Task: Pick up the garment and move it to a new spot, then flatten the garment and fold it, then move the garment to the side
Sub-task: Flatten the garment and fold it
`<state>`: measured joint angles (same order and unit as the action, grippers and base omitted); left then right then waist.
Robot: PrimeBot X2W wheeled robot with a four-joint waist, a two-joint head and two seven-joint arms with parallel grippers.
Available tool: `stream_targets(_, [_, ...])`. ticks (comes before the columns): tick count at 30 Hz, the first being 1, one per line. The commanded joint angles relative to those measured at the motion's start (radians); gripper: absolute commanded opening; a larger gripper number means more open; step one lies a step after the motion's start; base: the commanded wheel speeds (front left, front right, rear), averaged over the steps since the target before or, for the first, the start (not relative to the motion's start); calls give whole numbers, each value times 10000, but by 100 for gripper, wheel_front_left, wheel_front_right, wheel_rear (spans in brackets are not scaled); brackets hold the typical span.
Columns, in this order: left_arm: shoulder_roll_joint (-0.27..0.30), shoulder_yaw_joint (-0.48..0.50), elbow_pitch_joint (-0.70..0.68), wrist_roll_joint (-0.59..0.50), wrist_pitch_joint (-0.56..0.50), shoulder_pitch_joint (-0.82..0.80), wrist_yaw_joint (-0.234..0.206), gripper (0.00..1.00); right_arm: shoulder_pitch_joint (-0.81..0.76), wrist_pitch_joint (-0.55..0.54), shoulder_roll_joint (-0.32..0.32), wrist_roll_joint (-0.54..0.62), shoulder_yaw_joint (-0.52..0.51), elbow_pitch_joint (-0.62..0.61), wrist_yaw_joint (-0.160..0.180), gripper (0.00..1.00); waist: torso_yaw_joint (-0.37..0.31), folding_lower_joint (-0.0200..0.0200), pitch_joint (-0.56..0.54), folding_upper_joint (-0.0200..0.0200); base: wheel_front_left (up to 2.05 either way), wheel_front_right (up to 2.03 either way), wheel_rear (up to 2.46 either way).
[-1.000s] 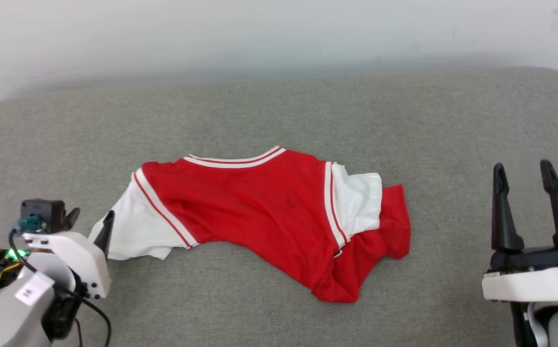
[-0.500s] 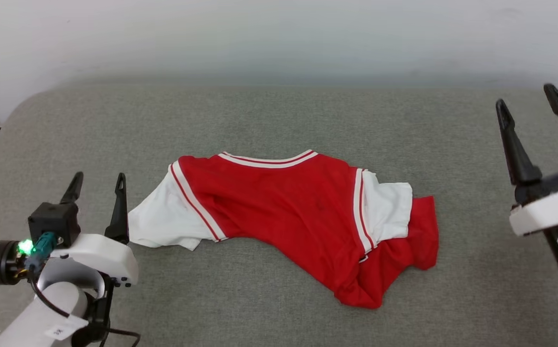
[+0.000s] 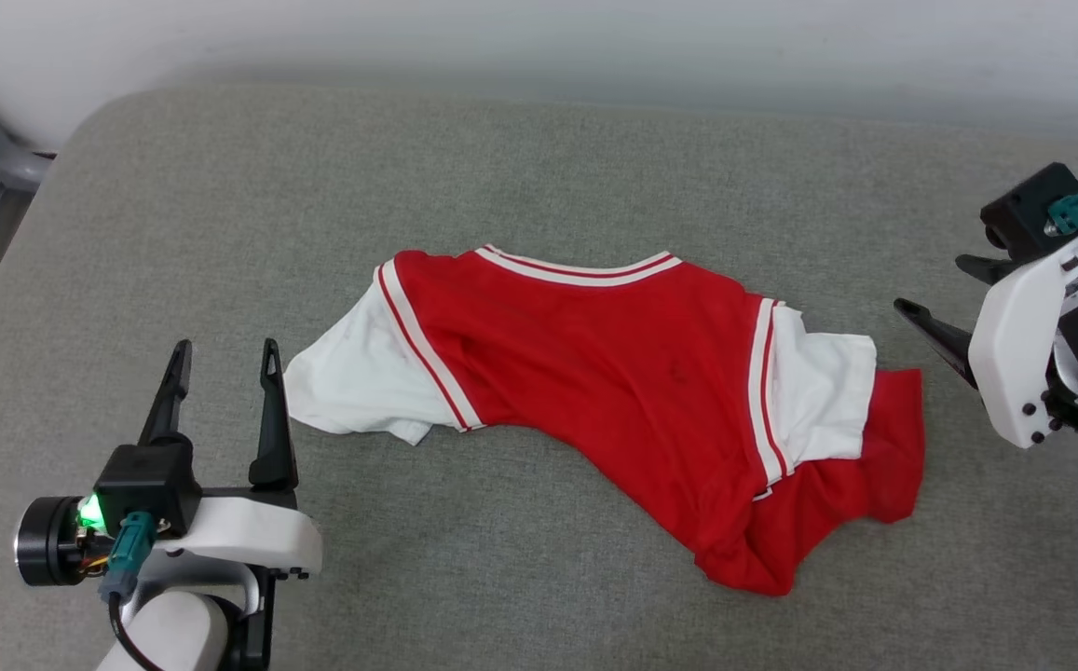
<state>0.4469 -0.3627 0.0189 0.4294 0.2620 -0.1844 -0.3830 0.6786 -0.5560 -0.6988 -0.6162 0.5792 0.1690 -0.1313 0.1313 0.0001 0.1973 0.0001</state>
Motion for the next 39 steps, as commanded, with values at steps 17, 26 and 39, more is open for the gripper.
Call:
stream_targets(17, [-1800,729,333,-1391,36,-780,1313,100,1709,-2163,14,-1216,3294,2388,6,100,895,-1,1779,-1,0,0,0])
stream_targets(26, [-2255,1266,660,-1834,36,-568,1751,100,1838,-375,264,-1570,4376,2809,-17,0,715,-1,1583,-1,0,0,0])
stream_targets(39, [-2495,1846,780,-2214,36,151,2025,100,1569,3718,-213,-2047,3161,2282,10,0,35,-1,453,-1,0,0,0])
